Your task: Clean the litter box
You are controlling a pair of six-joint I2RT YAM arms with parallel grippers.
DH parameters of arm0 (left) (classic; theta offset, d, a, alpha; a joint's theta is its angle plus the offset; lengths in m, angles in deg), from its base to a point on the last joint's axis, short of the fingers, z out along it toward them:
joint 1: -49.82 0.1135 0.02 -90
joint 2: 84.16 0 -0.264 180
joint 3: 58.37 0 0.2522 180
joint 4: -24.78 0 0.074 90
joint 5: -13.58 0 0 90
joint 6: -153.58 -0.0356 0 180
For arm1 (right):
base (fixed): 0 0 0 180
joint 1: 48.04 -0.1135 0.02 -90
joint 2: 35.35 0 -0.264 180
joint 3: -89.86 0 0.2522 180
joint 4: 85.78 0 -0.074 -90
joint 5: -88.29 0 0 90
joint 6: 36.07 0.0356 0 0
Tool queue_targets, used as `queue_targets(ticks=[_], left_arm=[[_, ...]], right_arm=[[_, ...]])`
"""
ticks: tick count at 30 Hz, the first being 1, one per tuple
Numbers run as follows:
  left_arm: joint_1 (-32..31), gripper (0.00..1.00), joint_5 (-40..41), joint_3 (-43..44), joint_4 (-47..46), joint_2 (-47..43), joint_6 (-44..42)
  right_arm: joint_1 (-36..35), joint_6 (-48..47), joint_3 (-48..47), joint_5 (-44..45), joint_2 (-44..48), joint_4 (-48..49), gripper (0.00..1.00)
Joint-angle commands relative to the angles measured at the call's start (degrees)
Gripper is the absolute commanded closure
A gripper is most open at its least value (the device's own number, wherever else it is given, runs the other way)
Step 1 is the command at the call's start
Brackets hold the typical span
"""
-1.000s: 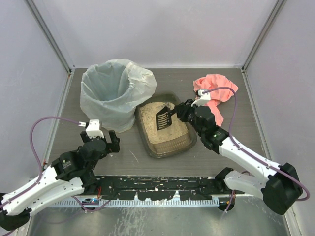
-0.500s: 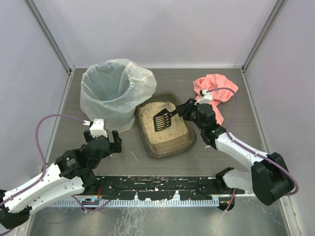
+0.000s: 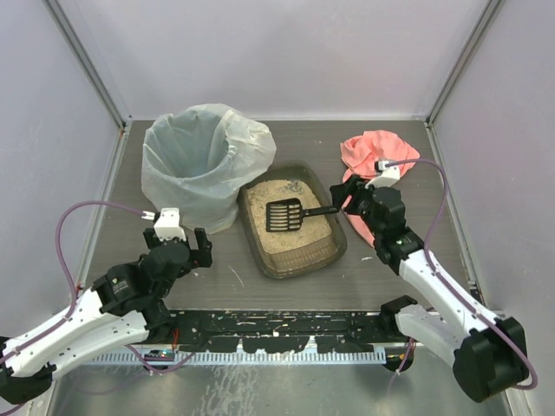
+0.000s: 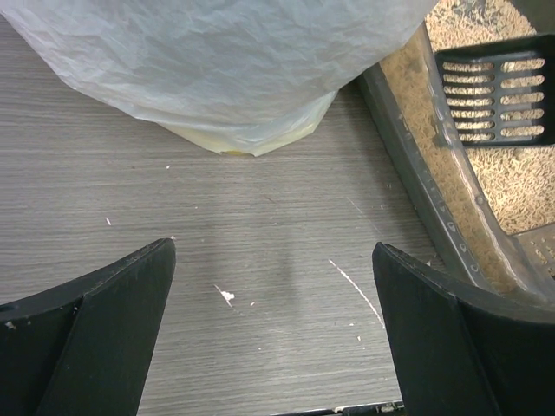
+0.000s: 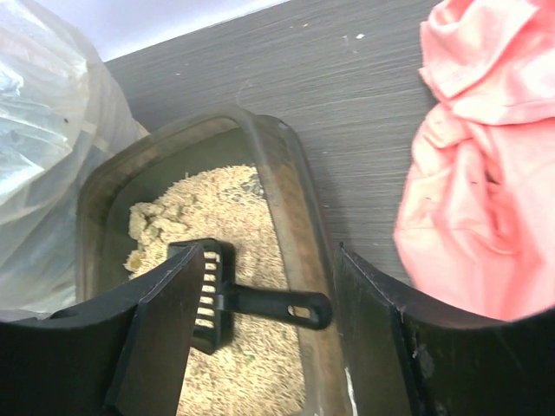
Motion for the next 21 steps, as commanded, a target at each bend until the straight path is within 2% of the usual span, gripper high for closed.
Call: queue_targets(ticks=[1, 9, 13, 17, 21], left_arm=[[-0.16, 0.02, 4.8, 3.43, 0.23, -1.72, -0.82], [-0.2, 0.02, 8.82, 3.02, 2.13, -5.05, 0.3], [-0.17, 0.02, 8.71, 2.42, 1.19, -5.12, -0.23], [-0.23, 0.02, 8.28, 2.65, 0.57, -2.51, -0.95], [-0.15, 0.02, 7.55, 3.53, 1.19, 0.62, -0.68]], right_arm=[[0.44, -7.18, -3.87, 5.1, 7.65, -9.87, 0.33], [0.44, -8.89, -6.8, 6.7, 24.11, -29.29, 0.17], [0.43, -8.11, -6.9, 10.45, 31.27, -36.6, 0.01], [0.28, -5.07, -5.69, 12.29, 38.36, -38.3, 0.0], [0.22, -4.5, -5.6, 12.63, 40.04, -37.91, 0.0]])
